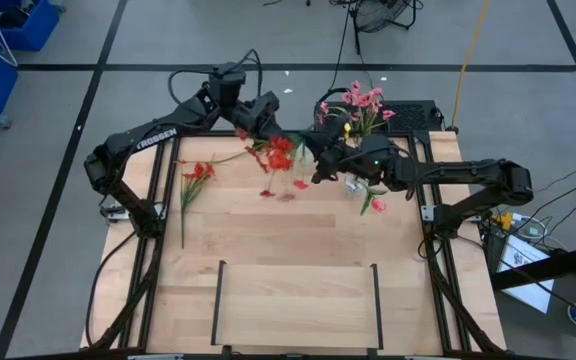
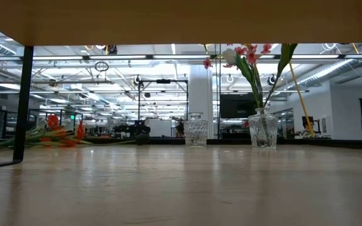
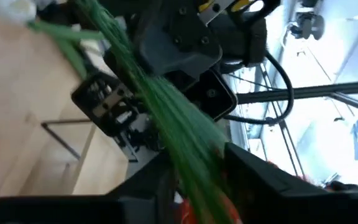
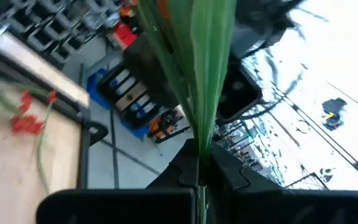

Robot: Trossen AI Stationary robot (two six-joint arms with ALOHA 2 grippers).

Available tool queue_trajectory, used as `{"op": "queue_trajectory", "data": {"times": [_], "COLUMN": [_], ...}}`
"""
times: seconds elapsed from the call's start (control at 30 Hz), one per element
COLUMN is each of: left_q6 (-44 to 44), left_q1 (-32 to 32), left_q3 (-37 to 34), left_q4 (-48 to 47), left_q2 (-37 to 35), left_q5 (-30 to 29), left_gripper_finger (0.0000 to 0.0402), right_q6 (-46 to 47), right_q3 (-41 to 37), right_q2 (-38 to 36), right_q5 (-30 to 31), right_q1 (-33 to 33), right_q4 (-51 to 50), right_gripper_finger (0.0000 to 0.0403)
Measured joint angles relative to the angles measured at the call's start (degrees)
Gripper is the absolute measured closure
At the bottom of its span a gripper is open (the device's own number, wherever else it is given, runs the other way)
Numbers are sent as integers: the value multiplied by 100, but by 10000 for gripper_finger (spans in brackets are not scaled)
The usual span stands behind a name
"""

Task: Pick and place flowers into a vace then onto a shelf
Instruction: Put the right red flowers into the left transparent vase

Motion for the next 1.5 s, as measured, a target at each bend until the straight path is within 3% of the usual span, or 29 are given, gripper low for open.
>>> {"op": "queue_trajectory", "data": {"times": [0.13, 0.3, 0.57, 1.0, 1.23, 1.5], "left_q6": [-45, -50, 293, 1080, 1682, 2002], "left_q1": [164, 334, 589, 799, 801, 801], "left_q3": [0, 0, 0, 0, 0, 0], "left_q4": [447, 451, 501, 500, 500, 499], "left_q2": [-5, -2, -2, -24, -24, -24], "left_q5": [417, 522, 688, 1251, 1239, 971], "left_gripper_finger": [196, 126, 60, 50, 50, 50], "right_q6": [267, 443, 1254, 3639, 4120, 4074], "right_q3": [2, 2, 2, 7, 9, 11], "right_q2": [-209, -407, -740, -1885, -2350, -2332], "right_q5": [-9, 2, -9, -26, 330, 721], "right_q1": [-69, -96, -137, -1119, -1832, -2940], "right_q4": [-211, -493, -627, -973, -1562, -1910], "right_gripper_finger": [402, 402, 402, 403, 403, 403]}}
